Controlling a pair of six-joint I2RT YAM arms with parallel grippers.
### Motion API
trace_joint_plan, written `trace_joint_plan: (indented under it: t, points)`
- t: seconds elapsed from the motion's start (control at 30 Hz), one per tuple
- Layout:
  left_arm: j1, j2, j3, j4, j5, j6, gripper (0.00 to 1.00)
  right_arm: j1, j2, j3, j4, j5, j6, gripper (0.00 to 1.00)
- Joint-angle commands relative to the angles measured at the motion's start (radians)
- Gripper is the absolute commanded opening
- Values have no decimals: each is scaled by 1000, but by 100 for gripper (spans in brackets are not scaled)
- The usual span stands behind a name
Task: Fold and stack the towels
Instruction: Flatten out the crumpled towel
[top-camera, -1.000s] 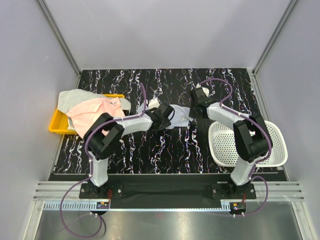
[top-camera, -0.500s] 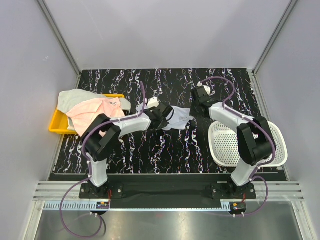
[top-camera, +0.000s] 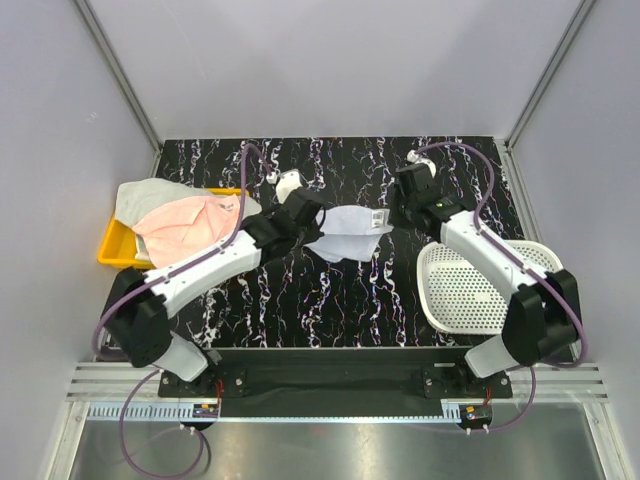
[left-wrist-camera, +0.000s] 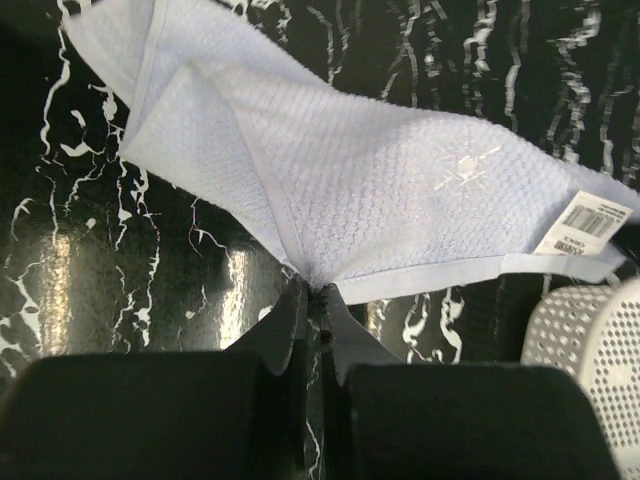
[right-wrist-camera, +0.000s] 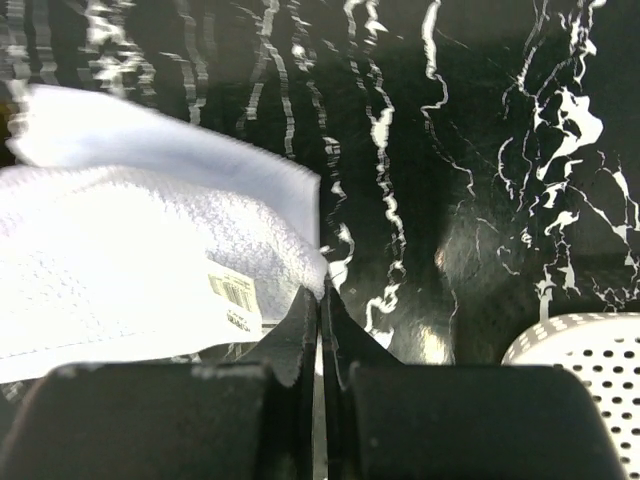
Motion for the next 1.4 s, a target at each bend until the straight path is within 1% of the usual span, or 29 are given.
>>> trace_joint_plan:
  t: [0.0, 0.03, 0.07, 0.17, 0.3, 0.4, 0.43, 0.5, 0.7, 0.83, 0.97, 1.0, 1.07, 1.1, 1.17, 1.23, 1.27, 1.3, 1.33, 1.37]
  points:
    - [-42, -117, 29, -52, -42, 124, 0, 0, -123, 75, -59, -43, -39, 0]
    - [-51, -143, 47, -62, -43, 170, 0, 1, -140, 91, -76, -63, -47, 0]
    - [-74, -190, 56, -69, -46, 193, 0, 0, -176, 104, -104, -75, -65, 0]
    - [-96, -284, 101, -88, -48, 271, 0, 0, -235, 169, -153, -109, -97, 0]
    - [-116, -347, 213, -147, -33, 365, 0, 0, -282, 313, -230, -153, -120, 0]
    - [-143, -378, 297, -192, -23, 400, 0, 0, -314, 394, -271, -184, -131, 0]
    - [-154, -384, 314, -197, -25, 423, 0, -2, -320, 411, -277, -217, -134, 0]
    - [-176, -396, 367, -223, -25, 445, 0, 0, -337, 465, -302, -230, -136, 0]
    - [-222, -432, 469, -240, -10, 466, 0, 0, -352, 584, -336, -297, -116, 0]
    - [-225, -421, 532, -220, -6, 481, 0, 0, -343, 641, -342, -308, -102, 0]
    - [-217, -370, 604, -207, -57, 501, 0, 0, -282, 691, -342, -288, -99, 0]
    - [-203, -341, 621, -206, -56, 497, 0, 0, -271, 689, -336, -287, -99, 0]
    - [-103, -309, 639, -209, 2, 472, 0, 0, -227, 677, -310, -281, -94, 0]
    - [-57, -275, 635, -204, 88, 434, 0, 0, -211, 659, -300, -275, -90, 0]
    - [37, -245, 616, -175, 151, 419, 0, 0, -156, 631, -256, -267, -85, 0]
    - [91, -186, 584, -154, 213, 388, 0, -18, -106, 596, -221, -271, -84, 0]
    - [150, -162, 570, -119, 248, 376, 0, -28, -34, 589, -190, -284, -81, 0]
    - [178, -140, 543, -99, 298, 359, 0, -41, 8, 592, -175, -316, -79, 0]
    - [232, -81, 532, -62, 317, 353, 0, -67, 54, 599, -161, -337, -71, 0]
    - [261, -47, 526, -42, 335, 348, 0, -78, 145, 605, -126, -359, -68, 0]
